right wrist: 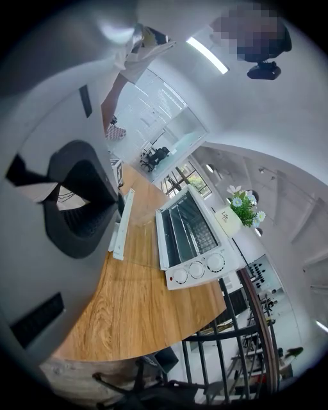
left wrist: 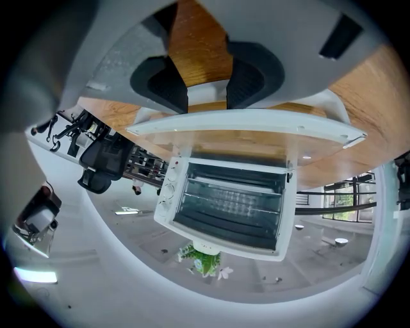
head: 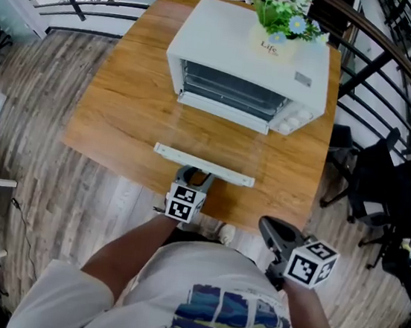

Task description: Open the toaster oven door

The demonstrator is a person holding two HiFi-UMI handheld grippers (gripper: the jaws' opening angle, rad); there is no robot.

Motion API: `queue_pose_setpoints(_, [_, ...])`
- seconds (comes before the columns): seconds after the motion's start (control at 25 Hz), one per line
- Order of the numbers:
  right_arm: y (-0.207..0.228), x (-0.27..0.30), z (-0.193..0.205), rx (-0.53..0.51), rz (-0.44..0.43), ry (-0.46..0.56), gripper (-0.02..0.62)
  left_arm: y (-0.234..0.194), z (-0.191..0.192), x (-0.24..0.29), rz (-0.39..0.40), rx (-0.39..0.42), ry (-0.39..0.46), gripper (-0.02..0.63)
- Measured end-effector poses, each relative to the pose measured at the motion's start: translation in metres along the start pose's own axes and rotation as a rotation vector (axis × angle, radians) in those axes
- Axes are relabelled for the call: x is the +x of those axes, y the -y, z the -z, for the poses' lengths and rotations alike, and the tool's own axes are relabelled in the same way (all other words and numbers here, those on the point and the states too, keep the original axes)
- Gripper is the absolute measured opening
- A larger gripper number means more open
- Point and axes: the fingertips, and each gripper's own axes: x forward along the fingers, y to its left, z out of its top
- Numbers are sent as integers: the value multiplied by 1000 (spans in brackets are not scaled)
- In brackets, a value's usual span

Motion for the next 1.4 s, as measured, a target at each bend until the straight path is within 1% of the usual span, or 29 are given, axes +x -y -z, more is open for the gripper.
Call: queue_pose_setpoints(1.4, [-2, -2, 1, -28, -24, -5, 2, 1, -4, -2, -3, -2, -5, 183])
